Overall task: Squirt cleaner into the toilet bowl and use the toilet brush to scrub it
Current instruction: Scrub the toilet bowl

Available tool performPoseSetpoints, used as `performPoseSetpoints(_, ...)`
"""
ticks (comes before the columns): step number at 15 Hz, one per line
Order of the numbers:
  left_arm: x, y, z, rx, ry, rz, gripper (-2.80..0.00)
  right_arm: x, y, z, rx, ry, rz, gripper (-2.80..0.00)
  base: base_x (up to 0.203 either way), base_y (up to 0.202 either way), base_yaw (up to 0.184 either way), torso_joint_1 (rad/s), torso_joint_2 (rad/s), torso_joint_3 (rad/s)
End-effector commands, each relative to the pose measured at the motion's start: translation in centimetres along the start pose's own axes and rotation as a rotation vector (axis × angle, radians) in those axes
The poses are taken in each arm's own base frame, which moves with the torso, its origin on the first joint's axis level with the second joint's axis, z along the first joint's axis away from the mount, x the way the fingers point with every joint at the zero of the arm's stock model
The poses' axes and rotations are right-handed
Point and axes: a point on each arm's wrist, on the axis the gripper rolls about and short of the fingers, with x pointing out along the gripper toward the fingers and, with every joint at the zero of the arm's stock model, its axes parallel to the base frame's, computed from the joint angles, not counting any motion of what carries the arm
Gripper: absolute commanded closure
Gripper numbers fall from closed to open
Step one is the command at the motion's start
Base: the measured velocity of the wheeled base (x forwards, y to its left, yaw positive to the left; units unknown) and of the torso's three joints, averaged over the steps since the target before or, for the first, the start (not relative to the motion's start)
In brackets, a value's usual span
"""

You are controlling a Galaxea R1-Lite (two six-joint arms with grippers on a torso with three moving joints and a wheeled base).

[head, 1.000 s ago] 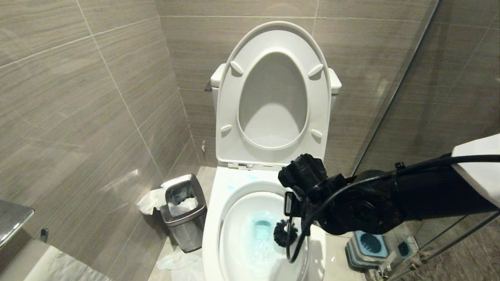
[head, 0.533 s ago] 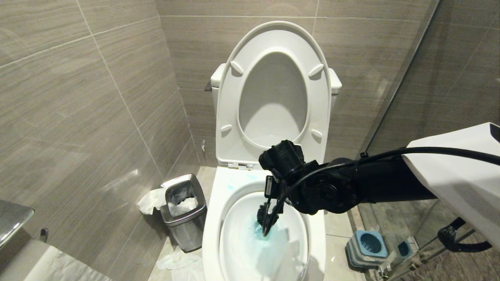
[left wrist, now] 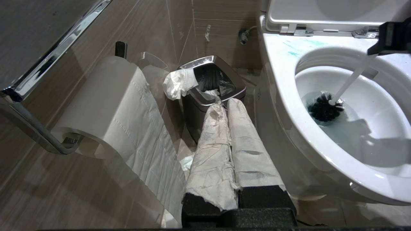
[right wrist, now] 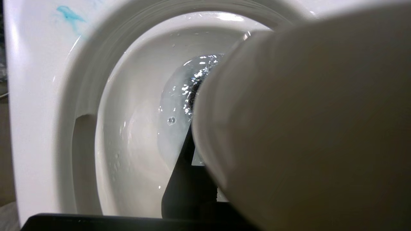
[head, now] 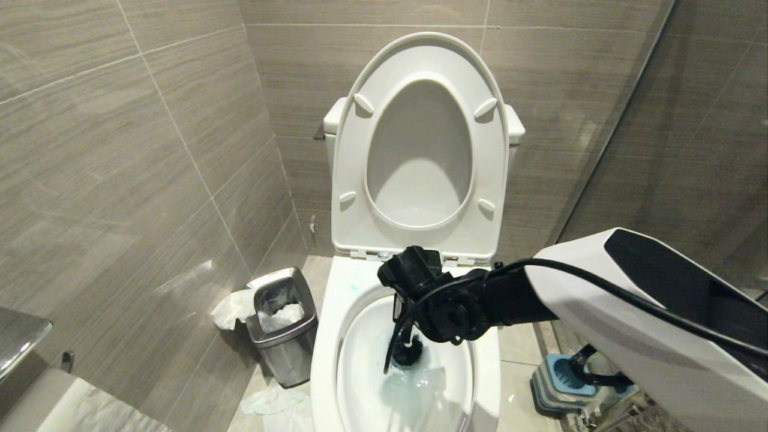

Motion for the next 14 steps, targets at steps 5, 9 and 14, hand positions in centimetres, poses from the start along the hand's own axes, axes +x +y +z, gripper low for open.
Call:
performPoseSetpoints(5,0.0,0.0,-0.1,0.0,0.003,-0.001,0.0,-3.8,-0.3,3.1,0.048,-0.056,0.04,0.0,0.0,0.0,0.0,0.0,0.0,0.0)
performPoseSetpoints(9,0.0,0.0,-0.1,0.0,0.003,-0.001,0.0,-12.9,-3.5,7.0,0.096,-0.107,0.085,0.0,0.0,0.0,0.0,0.0,0.0,0.0)
performPoseSetpoints(14,0.0,0.0,0.0,0.0,0.001,-0.001,0.0,-11.3,-3.4,5.3,0.051,-0.039,0.036,0.0,0.0,0.0,0.0,0.0,0.0,0.0)
